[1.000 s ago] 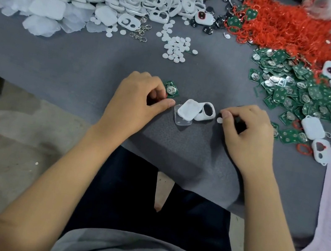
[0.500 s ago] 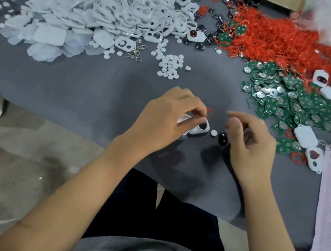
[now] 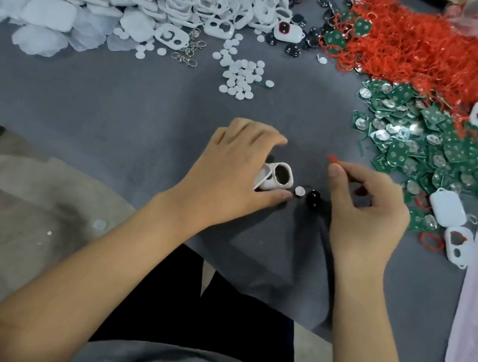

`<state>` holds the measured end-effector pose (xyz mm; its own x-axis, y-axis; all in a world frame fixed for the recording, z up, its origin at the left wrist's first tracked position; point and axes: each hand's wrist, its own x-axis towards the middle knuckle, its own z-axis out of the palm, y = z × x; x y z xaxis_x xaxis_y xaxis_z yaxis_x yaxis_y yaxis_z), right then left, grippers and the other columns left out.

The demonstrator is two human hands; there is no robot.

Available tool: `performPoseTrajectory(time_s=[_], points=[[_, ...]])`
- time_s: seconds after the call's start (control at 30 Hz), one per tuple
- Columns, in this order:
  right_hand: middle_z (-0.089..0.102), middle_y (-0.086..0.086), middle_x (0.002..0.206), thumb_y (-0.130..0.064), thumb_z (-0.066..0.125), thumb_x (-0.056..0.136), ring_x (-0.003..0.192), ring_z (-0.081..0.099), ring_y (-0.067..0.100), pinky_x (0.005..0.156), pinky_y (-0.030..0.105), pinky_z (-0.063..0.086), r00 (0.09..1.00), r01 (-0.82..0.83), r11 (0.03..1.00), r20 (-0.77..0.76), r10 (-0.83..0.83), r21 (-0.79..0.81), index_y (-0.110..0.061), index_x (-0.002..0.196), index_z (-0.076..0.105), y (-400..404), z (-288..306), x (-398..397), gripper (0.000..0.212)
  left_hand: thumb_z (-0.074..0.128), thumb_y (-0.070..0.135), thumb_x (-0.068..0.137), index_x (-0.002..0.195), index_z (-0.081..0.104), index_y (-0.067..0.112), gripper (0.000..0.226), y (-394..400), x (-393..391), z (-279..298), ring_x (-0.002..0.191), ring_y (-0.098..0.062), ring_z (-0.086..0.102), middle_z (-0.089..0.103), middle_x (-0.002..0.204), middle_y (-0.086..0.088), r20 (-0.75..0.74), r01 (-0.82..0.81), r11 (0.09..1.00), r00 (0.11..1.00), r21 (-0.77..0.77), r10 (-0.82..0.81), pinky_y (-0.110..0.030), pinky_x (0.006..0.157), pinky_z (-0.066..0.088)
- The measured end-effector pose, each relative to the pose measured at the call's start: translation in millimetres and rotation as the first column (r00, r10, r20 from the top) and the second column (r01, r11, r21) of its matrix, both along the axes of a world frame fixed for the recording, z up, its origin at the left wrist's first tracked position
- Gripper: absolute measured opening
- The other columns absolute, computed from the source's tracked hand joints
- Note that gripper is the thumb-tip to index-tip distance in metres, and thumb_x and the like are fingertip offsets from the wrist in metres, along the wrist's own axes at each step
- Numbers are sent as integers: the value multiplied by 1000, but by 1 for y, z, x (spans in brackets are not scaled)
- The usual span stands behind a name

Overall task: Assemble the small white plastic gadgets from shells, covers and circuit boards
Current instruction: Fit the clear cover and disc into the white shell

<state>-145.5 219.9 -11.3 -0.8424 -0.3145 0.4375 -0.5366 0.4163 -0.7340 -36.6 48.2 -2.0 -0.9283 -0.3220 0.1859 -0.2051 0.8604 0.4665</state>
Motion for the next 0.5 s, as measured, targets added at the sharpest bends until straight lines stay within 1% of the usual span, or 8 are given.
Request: performPoseTrajectory(time_s=[0.07,0.13,0.2,0.27,0.33,0.4,0.47,0.5], points=[[63,-24,86,-29,74,94,86,59,15,78,23,43,1000,-11,1000,-1,11,-7,-38,97,72,2,2,2,9,75,63,80,123,65,21,61,0,0,-2,136,-20,39,54,137,6,-4,-3,1000,1000,-19,3,-32,105,30],[65,-21,87,-30,74,93,87,59,15,78,19,42,1000,-26,1000,9,26,-3,-38,96,72,3,3,3,9,76,59,83,116,70,20,51,0,-1,-1,136,-20,41,57,135,5,-30,-1,1000,1000,-22,1,-34,105,31],[66,-18,88,-30,75,93,88,59,14,77,14,39,999,-31,1000,13,31,-5,-35,96,73,3,3,2,6,77,54,84,113,71,20,46,1,-2,1,136,-20,43,60,133,6,-56,1,1000,998,-16,-2,-35,106,33],[65,-21,87,-29,76,92,86,58,11,76,11,37,999,-44,999,17,44,-23,-32,95,73,3,3,2,6,78,51,85,114,70,20,43,3,-3,5,133,-17,48,64,129,7,-122,3,1000,992,28,1,-37,107,37],[62,-27,86,-29,78,90,84,58,9,75,10,37,998,-62,998,14,62,-25,-32,94,72,4,3,4,8,78,47,86,118,69,19,43,7,-3,9,120,-11,58,69,120,11,-254,-6,990,966,143,43,-36,103,43],[61,-31,83,-30,79,88,84,58,8,76,9,37,997,-78,997,-2,78,-26,-33,94,73,3,4,5,9,77,44,89,121,66,19,42,9,-5,15,106,-5,65,71,114,15,-356,0,954,928,299,112,-29,95,49],[61,-35,83,-33,78,89,85,57,6,77,9,37,996,-91,995,-6,91,-37,-34,94,72,3,5,5,8,78,38,92,121,62,18,38,10,-8,20,95,-6,68,72,108,13,-393,38,909,909,416,141,-17,81,48],[62,-35,84,-33,77,90,86,57,5,78,10,37,995,-100,994,-8,100,-41,-35,94,72,3,5,5,7,78,35,92,120,60,18,37,9,-10,21,89,-9,68,72,104,11,-393,60,884,908,464,145,-14,76,46]])
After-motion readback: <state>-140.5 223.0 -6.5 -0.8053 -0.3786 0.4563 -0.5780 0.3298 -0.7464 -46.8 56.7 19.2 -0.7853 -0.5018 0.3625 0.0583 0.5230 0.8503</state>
